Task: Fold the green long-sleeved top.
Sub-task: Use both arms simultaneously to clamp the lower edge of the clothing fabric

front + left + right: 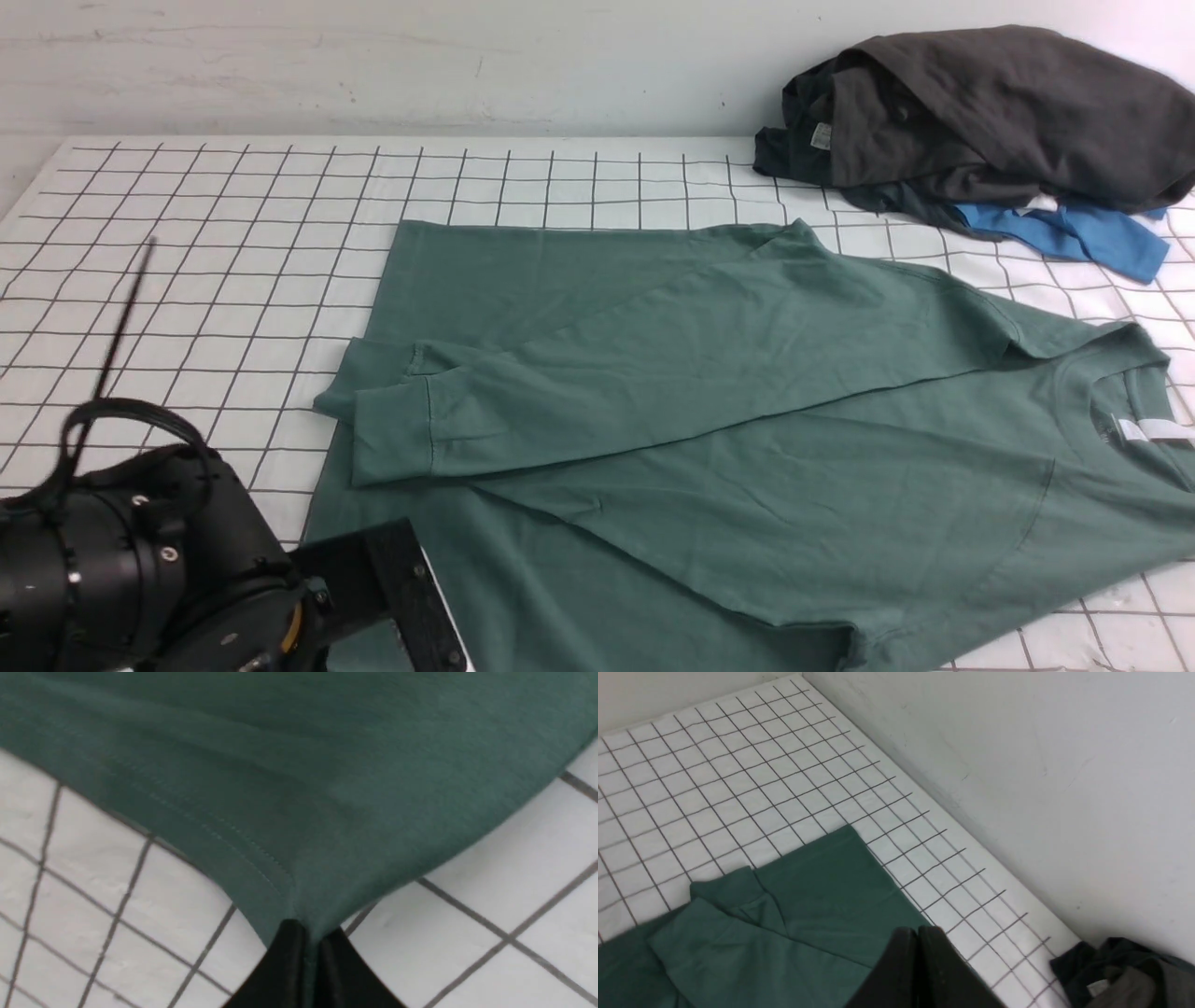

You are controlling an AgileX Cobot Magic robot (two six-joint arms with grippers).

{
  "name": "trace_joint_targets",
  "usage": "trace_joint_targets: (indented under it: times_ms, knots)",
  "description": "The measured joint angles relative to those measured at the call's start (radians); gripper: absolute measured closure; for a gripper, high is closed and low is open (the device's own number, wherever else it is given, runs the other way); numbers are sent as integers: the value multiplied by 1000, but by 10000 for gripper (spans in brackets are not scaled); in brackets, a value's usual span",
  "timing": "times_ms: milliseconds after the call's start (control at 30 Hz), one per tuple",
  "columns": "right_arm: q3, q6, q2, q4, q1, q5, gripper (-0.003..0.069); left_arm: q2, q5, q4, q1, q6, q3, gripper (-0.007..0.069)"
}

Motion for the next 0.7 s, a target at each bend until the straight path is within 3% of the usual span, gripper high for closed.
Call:
trace_joint_targets:
  times_ms: [100,167,267,300,433,533,633,667,700]
  knots:
    - [109,-88,-92,-15,0,-4,663,-48,31,15,0,-26,-9,629]
    - [345,-260,-227,-40,0,-8,664,-120,52,32,0,-37,-13,629]
    - [526,-343,-286,-63,0,-9,665,-162,52,33,5,-43,-13,629]
    - [711,-386,-321,-106,0,-10,665,-194,47,29,16,-47,-13,627]
    - [1063,-382,-331,-268,0,-48,645,-227,37,-4,51,-53,-13,622]
    - [1213,-367,-324,-359,0,-107,608,-230,33,-19,58,-53,-13,622]
    - [1419,-322,-294,-553,0,-296,503,-230,31,-35,59,-53,-13,622]
    - [1419,-322,-294,-553,-1,-308,497,-230,31,-37,59,-53,-13,622]
    - [1482,-271,-273,-655,-1,-396,438,-231,31,-39,59,-53,-13,622]
